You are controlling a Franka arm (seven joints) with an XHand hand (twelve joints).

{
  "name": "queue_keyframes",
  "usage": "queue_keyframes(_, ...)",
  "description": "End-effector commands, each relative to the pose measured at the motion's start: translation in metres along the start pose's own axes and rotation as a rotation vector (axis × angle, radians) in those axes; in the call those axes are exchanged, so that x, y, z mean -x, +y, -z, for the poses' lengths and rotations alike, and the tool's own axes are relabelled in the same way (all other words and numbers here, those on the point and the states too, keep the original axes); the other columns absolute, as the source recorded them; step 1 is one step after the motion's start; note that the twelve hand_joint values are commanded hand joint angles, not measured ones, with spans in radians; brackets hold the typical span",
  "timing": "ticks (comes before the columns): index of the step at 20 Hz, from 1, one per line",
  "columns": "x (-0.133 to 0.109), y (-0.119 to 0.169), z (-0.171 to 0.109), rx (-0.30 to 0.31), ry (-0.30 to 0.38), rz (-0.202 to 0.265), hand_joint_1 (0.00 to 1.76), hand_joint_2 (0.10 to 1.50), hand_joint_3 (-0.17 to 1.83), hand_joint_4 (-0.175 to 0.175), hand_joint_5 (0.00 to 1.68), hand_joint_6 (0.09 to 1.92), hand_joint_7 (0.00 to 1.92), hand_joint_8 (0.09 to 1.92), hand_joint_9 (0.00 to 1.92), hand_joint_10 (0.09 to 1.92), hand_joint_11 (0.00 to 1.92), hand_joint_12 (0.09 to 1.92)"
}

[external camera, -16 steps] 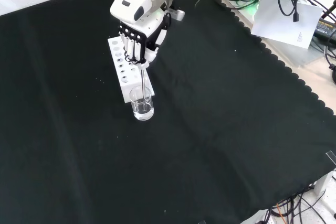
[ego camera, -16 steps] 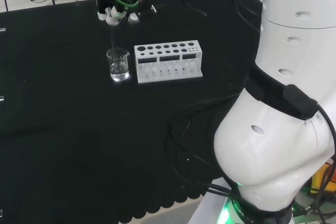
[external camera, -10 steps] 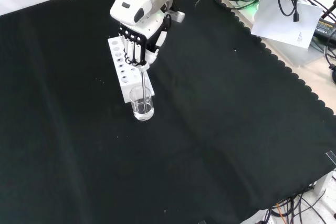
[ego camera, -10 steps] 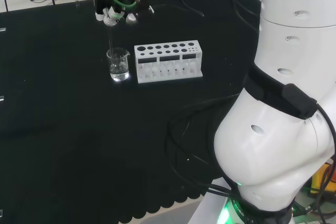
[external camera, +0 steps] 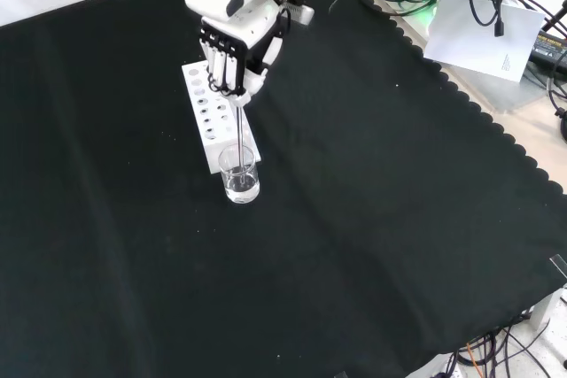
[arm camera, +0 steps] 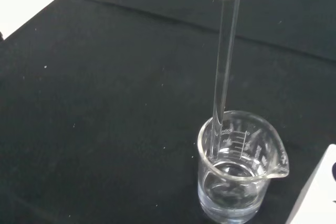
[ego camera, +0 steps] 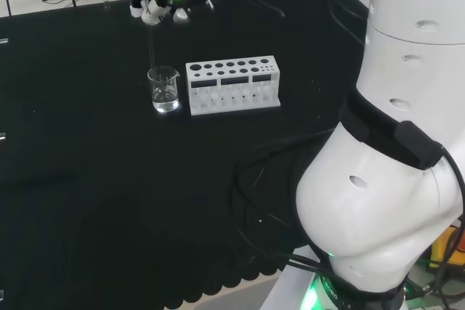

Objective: Put the glass rod back on the white test tube rack.

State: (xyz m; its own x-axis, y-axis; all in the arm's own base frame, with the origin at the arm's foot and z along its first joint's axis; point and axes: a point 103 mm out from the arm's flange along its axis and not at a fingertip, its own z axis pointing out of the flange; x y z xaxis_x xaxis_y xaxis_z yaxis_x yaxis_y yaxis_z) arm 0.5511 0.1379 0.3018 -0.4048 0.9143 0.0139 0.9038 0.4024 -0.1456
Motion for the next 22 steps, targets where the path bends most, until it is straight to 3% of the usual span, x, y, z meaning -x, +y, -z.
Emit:
queue_keyframes(1,0.014,-0.027,0.023,0.02,-0.007,-0.048,1.41,1.02,0.0,-0.175,1.18,0.35,1.06,0.9,1.22,0.96,1.57,0.49)
queue_keyframes(14,0.069,-0.07,0.053,0.068,0.002,-0.143,1.41,1.02,0.0,-0.175,1.18,0.34,1.06,0.9,1.22,0.96,1.57,0.49)
queue_keyframes(22,0.117,-0.085,0.051,0.064,0.008,-0.221,1.41,1.02,0.0,-0.175,1.18,0.34,1.07,0.9,1.22,0.96,1.57,0.49)
